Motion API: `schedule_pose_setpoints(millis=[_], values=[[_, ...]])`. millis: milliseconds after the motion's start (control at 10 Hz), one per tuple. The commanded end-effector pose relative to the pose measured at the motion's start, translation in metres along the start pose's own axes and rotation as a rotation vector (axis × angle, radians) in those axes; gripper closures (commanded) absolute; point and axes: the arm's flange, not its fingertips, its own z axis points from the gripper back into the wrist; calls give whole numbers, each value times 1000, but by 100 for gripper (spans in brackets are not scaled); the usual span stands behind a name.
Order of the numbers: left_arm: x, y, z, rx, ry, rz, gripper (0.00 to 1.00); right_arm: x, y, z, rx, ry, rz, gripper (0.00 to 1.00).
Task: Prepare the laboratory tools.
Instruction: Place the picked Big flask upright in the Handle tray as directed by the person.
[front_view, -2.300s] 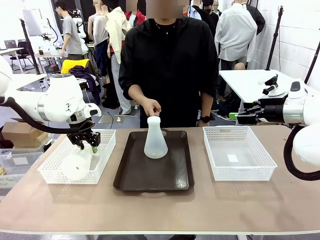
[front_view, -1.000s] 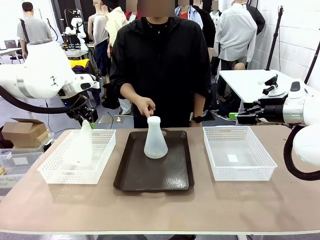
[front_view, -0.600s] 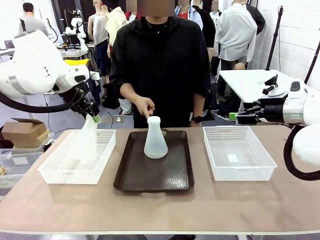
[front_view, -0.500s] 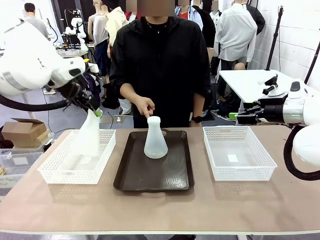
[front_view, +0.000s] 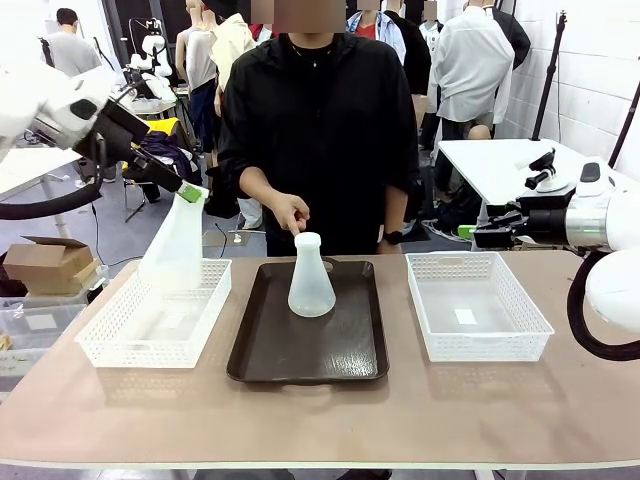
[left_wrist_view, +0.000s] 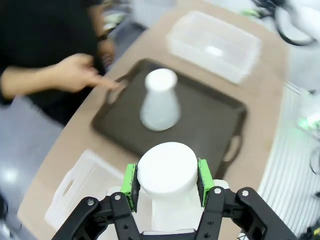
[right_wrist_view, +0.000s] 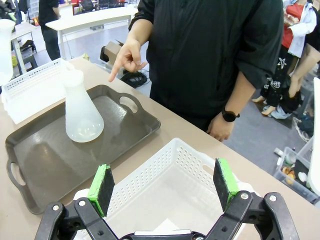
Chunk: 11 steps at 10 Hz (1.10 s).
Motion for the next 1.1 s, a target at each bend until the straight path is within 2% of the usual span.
schedule_pose_setpoints(millis=[0,200,400,500,600,1000], values=[[-18,6,1,-284,-44,-163,100,3,-1,-1,8,6,-6,0],[-19,5,2,-453,-108,-351,100,3,-1,-1,8,6,-6,0],[-18,14,-6,-557,-176,-401,100,3,-1,-1,8,6,-6,0],[-17,21,-13,-554,-181,-367,100,3,-1,-1,8,6,-6,0],[-25,-9,-5,-514,-145,-401,100,3,-1,-1,8,6,-6,0],[-25,0,-9,-539,-142,-406,100,3,-1,-1,8,6,-6,0]])
